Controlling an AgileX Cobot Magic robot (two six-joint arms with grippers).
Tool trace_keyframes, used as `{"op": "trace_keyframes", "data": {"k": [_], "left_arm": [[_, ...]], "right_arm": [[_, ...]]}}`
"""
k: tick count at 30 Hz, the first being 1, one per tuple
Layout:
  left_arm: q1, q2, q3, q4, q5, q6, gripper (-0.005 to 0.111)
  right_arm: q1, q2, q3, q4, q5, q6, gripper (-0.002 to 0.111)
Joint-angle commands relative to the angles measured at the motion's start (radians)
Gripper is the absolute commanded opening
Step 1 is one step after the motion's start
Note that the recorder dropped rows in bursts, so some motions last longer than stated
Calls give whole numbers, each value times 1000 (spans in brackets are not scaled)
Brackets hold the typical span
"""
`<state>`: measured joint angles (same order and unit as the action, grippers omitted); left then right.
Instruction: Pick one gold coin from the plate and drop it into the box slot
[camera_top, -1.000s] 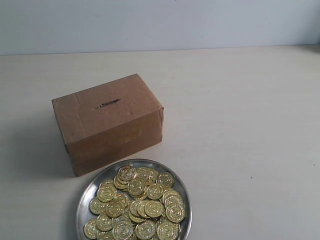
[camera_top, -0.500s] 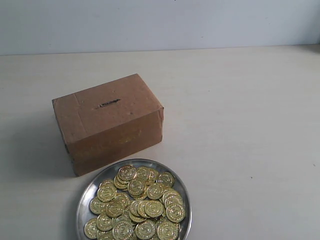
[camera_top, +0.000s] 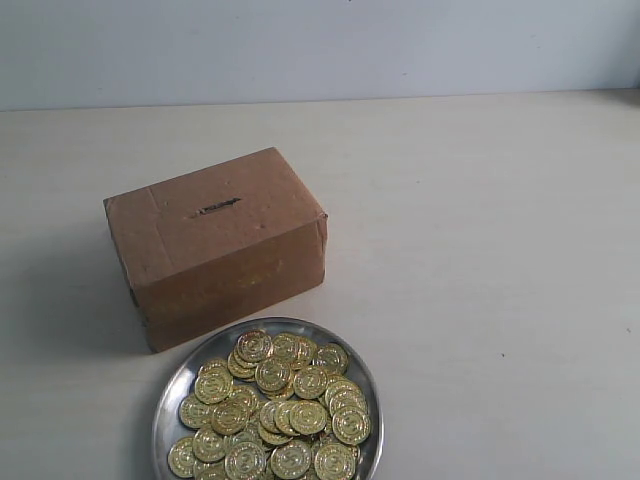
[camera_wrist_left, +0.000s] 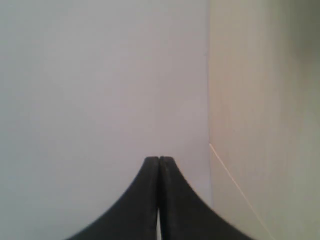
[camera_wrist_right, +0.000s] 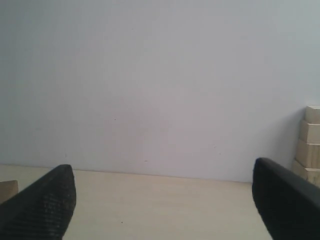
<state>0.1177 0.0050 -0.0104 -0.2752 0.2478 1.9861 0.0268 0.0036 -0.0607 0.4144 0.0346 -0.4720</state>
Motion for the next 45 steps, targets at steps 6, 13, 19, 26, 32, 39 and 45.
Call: {"op": "trace_keyframes", "data": {"k": [6,13,19,26,32,39,45], "left_arm": [[2,-5,10,179,68,-4,0],[2,-5,10,179,68,-4,0],[2,-5,10,179,68,-4,0],[2,-5,10,179,101,-4,0],[2,-5,10,179,95,-4,0],[2,-5,10,179,95,-4,0],[2,-5,10,177,98,-4,0]], "right_arm": [[-3,-4,43,-311,-5,12,90],[-3,-4,61,-346,102,12,90],[-3,-4,61,-346,146,12,90],[-3,-4,61,-346,230,12,90],[-3,-4,61,-344,230,12,90],[-3,-4,61,-344,230,12,90],[-3,-4,61,-342,230,12,90]]}}
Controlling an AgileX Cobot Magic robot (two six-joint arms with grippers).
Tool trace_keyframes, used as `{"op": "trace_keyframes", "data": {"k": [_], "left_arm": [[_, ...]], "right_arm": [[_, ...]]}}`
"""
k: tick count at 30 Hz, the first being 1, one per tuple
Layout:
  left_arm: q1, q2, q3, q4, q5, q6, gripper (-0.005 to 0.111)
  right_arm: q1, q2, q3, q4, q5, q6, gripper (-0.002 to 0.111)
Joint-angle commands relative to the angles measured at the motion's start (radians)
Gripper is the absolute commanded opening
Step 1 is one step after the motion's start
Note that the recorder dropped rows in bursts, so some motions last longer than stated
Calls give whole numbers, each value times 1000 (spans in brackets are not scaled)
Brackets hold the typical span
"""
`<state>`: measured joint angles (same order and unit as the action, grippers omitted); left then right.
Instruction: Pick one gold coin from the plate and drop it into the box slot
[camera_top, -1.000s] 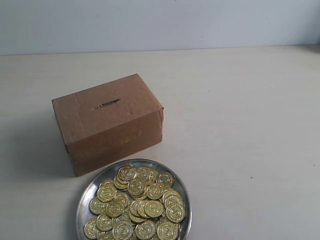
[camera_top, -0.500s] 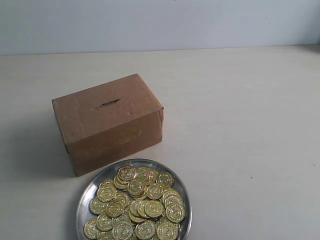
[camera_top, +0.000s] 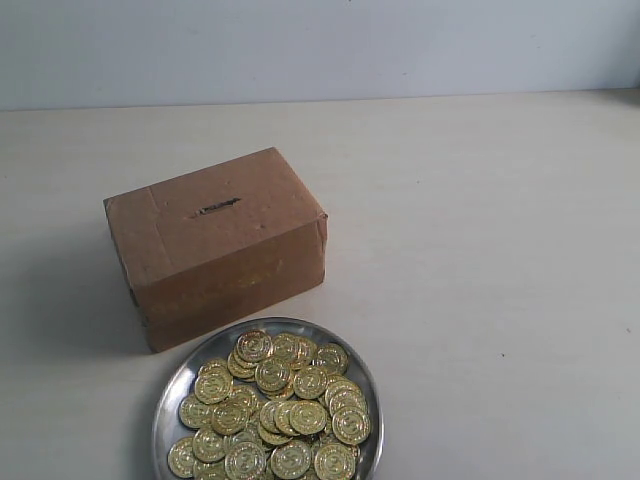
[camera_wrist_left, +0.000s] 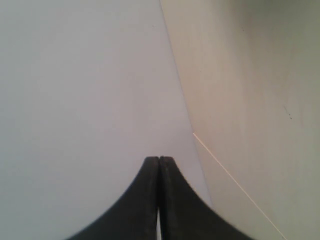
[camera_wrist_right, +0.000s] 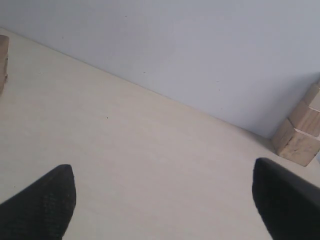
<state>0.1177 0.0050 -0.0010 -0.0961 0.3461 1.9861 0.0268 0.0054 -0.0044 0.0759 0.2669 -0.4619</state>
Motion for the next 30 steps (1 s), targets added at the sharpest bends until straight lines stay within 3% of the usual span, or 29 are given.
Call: {"op": "trace_keyframes", "data": {"k": [1,2,6,7,8,9,11,20,30], "left_arm": [[2,-5,1,-5,-1,-8,0],[2,-5,1,-15,-12,-65,0],[2,-5,1,-47,-38,-612,0],[2,-5,1,-98,-38,-902,0],[2,-5,1,-126,-38,-1019,0],[2,-5,1,-205,-38,-1263,0],[2,-5,1,-302,-31,-1455,0],[2,-5,1,-321,-27,-1494,0],[2,-5,1,-147,-4,-1488,0]], "right_arm": [[-3,-5,4,-3,-2,2,90],[-3,-5,4,-3,-2,2,90],[-3,-5,4,-3,-7,2,90],[-3,-5,4,-3,-7,2,90],[-3,-5,4,-3,-7,2,90],[-3,-5,4,-3,-7,4,90],[-3,-5,4,-3,-7,47,90],[-3,-5,4,-3,-7,98,90],[-3,-5,4,3,-9,126,90]]}}
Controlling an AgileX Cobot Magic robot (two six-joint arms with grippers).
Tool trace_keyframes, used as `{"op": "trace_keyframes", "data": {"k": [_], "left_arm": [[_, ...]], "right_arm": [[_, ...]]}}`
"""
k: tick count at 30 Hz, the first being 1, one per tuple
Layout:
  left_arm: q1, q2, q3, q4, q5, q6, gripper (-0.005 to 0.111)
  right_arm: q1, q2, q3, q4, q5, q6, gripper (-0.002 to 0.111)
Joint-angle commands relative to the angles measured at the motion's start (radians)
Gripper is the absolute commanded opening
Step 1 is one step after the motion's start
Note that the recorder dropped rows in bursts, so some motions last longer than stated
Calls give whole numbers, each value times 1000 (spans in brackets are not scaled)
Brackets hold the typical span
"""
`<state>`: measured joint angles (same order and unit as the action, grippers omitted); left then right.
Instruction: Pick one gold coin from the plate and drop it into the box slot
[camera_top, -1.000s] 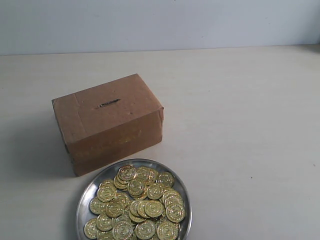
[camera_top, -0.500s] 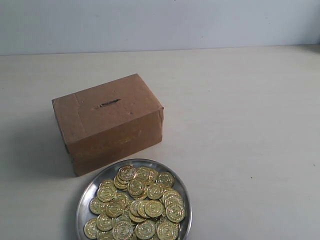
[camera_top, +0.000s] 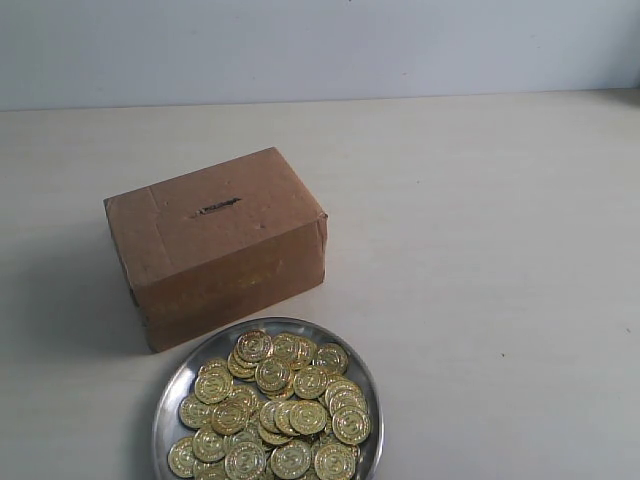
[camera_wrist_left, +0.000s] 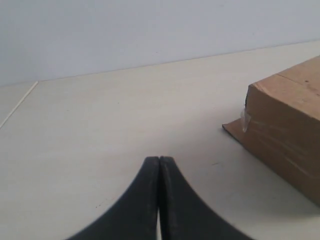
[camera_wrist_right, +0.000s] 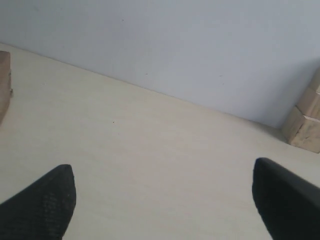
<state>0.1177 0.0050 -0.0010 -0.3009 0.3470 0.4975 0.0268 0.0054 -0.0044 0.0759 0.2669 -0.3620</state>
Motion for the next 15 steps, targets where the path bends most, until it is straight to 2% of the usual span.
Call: {"op": "trace_keyframes", "data": {"k": [1,7,15], "left_arm": [[2,-5,1,69,-6,6,0],[2,-5,1,87,-8,-4,0],[2,-5,1,87,-10,-4,0]], "right_arm": [[-3,-5,4,3,-9,26,90],[-3,-5,4,33,-10,35,90],[-3,-5,4,89,-8,234,90]]}}
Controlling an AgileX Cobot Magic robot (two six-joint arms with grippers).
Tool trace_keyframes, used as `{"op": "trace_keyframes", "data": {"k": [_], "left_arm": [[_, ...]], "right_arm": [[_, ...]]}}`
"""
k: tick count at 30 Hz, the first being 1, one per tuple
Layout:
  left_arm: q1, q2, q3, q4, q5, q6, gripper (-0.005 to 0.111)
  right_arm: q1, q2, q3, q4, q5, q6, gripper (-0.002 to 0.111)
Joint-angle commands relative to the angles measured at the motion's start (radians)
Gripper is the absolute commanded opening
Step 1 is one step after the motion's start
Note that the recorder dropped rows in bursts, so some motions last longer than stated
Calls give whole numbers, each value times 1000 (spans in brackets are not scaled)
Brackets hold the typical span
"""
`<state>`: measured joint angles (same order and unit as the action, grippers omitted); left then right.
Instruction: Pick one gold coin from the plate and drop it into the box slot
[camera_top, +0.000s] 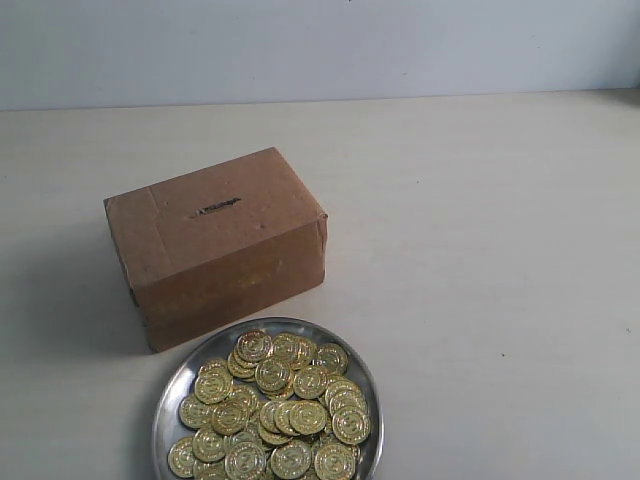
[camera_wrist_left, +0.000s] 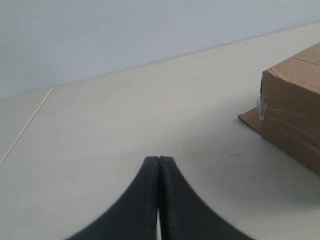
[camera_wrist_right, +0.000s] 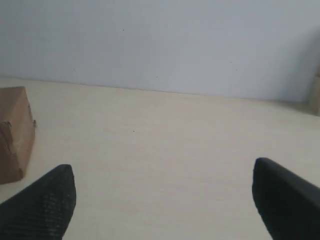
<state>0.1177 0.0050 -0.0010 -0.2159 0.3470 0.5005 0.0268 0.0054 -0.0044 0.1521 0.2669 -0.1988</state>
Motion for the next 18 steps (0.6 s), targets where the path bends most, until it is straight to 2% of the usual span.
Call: {"op": "trace_keyframes", "data": {"k": [1,10,15,18], "left_arm": [[2,-5,1,2,-10,-7,0],[2,-5,1,2,-10,-7,0],[2,-5,1,2,-10,-7,0],[2,-5,1,2,-10,-7,0]], "right_arm": [[-3,-5,4,13,-8,71,90],[-3,-5,4,13,0,69,90],[-3,-5,4,13,74,42,89],[-3,-5,4,11,75,42,84]]}}
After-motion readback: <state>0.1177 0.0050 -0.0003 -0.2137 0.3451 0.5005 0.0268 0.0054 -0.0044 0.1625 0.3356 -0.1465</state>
